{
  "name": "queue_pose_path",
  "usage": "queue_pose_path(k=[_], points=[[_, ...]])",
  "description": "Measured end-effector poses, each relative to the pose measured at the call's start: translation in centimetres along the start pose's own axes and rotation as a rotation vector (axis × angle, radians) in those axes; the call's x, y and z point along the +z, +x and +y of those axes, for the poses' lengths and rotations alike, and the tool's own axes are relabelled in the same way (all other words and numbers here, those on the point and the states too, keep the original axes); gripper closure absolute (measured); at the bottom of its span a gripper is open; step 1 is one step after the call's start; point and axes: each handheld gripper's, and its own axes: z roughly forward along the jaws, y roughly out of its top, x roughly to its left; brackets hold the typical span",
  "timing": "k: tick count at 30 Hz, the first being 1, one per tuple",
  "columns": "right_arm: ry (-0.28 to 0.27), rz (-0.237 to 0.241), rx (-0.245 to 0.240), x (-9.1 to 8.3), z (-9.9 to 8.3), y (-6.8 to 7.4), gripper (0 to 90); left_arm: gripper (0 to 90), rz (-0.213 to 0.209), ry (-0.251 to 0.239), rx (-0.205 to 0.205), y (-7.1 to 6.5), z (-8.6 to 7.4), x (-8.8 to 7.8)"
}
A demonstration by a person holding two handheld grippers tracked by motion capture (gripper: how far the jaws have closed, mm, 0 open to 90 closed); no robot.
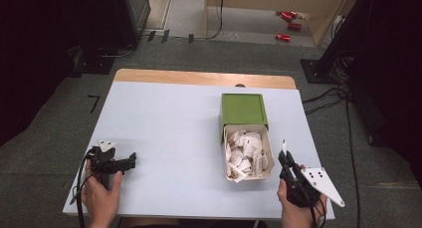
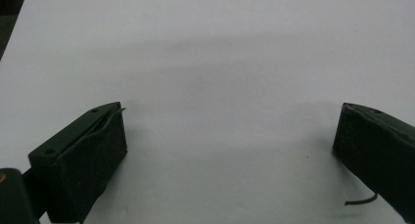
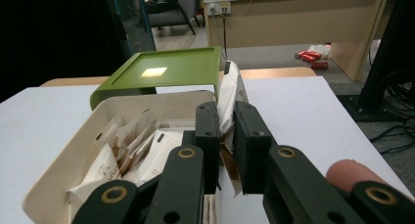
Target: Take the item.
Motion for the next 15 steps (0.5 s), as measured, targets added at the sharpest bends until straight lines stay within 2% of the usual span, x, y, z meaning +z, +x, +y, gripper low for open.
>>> queue_pose_path(k=[15], points=[[0.016,-0.046,0.021,0.4,-0.7,-1.7,82.5,0.0,0.0,0.0,-0.001,0.0,0.0,0.0]])
